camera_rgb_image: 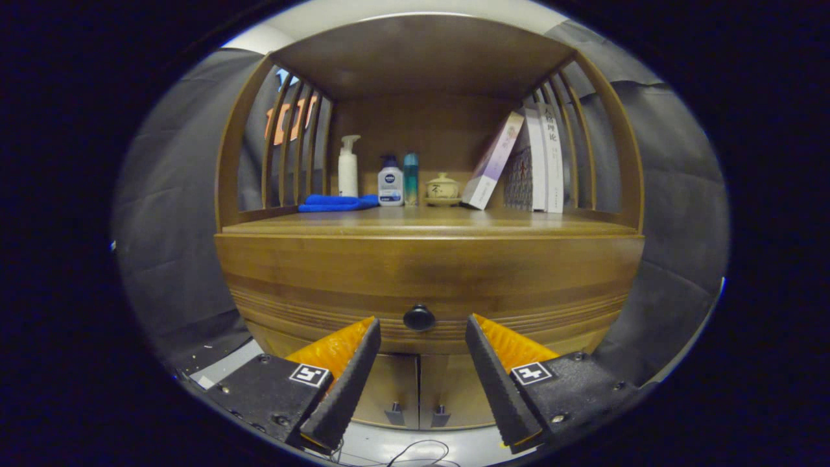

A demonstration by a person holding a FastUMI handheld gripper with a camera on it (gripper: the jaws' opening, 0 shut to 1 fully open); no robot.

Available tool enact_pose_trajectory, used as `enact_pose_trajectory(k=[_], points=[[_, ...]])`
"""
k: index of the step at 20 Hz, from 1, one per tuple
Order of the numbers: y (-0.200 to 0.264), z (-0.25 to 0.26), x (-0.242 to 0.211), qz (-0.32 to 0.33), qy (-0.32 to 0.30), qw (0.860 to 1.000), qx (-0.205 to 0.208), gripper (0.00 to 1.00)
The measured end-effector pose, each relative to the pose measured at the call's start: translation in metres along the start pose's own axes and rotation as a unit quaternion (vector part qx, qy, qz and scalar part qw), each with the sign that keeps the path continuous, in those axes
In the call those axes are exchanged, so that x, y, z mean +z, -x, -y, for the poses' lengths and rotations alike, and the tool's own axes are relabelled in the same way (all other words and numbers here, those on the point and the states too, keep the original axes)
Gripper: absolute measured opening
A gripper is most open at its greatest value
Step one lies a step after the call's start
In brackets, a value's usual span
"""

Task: Pull open the drawer, take out the items inside it, and place them on the countertop above the cabinet.

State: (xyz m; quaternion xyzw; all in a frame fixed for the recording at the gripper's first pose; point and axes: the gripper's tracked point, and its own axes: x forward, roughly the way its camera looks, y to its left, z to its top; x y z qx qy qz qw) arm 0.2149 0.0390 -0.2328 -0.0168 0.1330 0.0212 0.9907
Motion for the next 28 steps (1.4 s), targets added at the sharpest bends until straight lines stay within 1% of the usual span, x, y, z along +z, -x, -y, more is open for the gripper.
enact_pose_trajectory(k=[1, 3, 6, 7, 9, 10, 12, 19, 28], points=[[-0.003, 0.001, 0.0, -0.002, -0.002, 1.0, -0.003, 0.87], [-0.011, 0.001, 0.002, -0.002, -0.011, 1.0, -0.009, 0.81], [-0.022, 0.0, -0.001, -0.013, -0.017, 1.0, -0.013, 0.65], [-0.023, 0.002, -0.001, -0.011, -0.02, 1.0, -0.019, 0.59], [-0.021, -0.003, 0.0, -0.013, -0.027, 0.999, -0.013, 0.47], [-0.023, 0.001, -0.001, -0.011, -0.026, 0.999, -0.023, 0.41], [-0.021, 0.0, -0.001, -0.012, -0.025, 0.999, -0.021, 0.3], [-0.016, 0.001, -0.003, -0.033, -0.026, 0.999, -0.001, 0.26], [0.042, -0.001, -0.018, -0.045, -0.021, 0.999, 0.012, 0.25]])
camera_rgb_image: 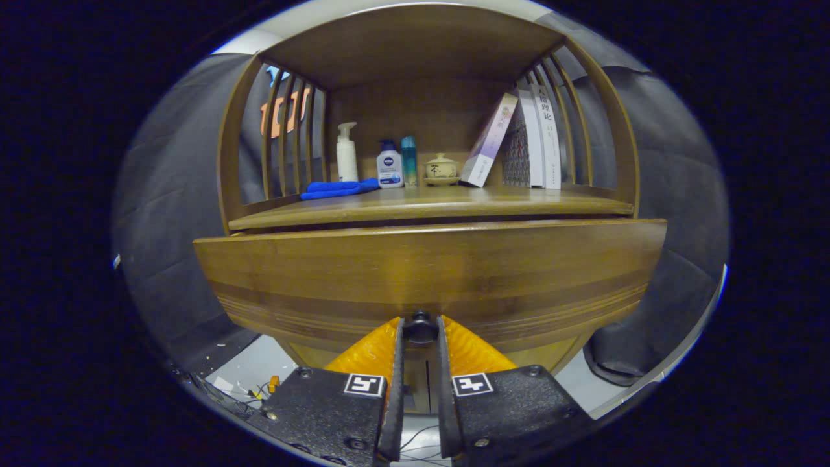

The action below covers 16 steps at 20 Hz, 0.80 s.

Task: Pull open the drawer, take out the items inside it, and place them on the countertop above the cabinet.

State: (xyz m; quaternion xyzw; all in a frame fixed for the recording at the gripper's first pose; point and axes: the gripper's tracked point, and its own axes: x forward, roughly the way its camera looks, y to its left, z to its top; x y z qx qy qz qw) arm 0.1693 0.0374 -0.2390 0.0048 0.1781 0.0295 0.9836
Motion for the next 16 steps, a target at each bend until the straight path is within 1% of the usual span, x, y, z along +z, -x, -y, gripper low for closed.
enact_pose_trajectory(k=[7, 16], points=[[0.048, 0.0, -0.015, -0.01, 0.002, 1.0, 0.008, 0.25], [0.094, 0.0, -0.032, -0.011, 0.015, 1.0, 0.012, 0.25]])
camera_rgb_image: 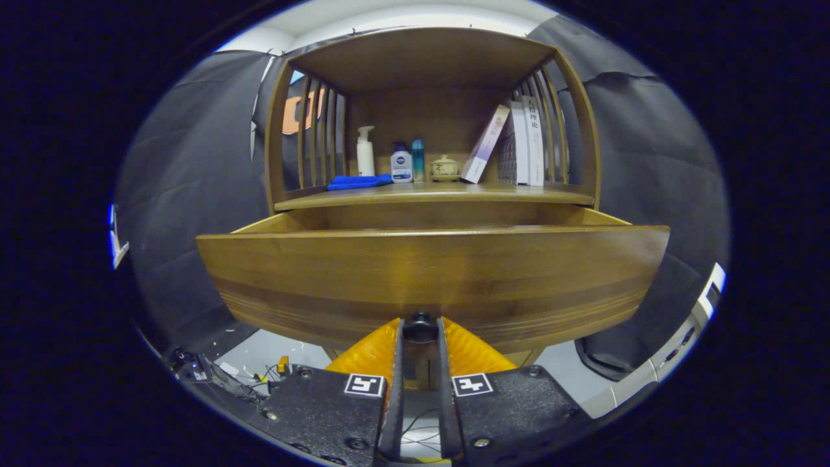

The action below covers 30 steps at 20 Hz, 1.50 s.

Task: Pull open the drawer, take out the items inside it, and place them on the countertop above the cabinet.

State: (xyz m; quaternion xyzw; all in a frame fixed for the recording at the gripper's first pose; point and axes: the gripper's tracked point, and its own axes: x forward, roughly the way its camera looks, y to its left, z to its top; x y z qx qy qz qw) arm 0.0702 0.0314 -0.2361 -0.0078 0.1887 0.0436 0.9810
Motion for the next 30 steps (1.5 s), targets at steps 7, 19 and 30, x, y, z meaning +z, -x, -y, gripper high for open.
enact_pose_trajectory(k=[7, 19, 30], points=[[0.03, -0.006, -0.02, -0.015, 0.005, 1.0, 0.01, 0.25], [0.06, 0.007, 0.014, 0.047, 0.008, 0.999, -0.018, 0.46], [0.102, 0.028, 0.138, 0.151, -0.036, 0.988, -0.015, 1.0]])
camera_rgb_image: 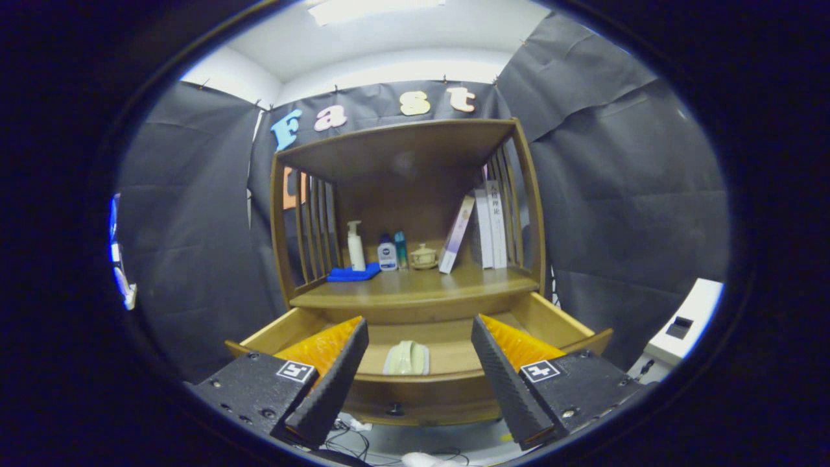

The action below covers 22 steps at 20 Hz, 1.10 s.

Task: Pull open the drawer, take out the items inside it, and place them on the countertop above the cabinet.

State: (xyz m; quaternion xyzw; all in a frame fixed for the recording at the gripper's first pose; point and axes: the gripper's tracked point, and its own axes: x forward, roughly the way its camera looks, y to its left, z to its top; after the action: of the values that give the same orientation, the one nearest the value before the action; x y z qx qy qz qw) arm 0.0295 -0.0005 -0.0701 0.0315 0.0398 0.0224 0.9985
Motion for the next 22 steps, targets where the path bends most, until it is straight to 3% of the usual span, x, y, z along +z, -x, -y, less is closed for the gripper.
enact_pose_trajectory(k=[6, 12, 17, 22], points=[[-0.047, 0.004, 0.064, 0.003, 0.003, 1.0, -0.004, 1.0], [-0.104, -0.02, 0.082, -0.06, 0.013, 0.998, 0.01, 1.0], [-0.154, -0.054, 0.034, -0.167, 0.048, 0.984, 0.035, 1.0], [-0.187, -0.065, -0.032, -0.292, 0.048, 0.955, 0.035, 0.99]])
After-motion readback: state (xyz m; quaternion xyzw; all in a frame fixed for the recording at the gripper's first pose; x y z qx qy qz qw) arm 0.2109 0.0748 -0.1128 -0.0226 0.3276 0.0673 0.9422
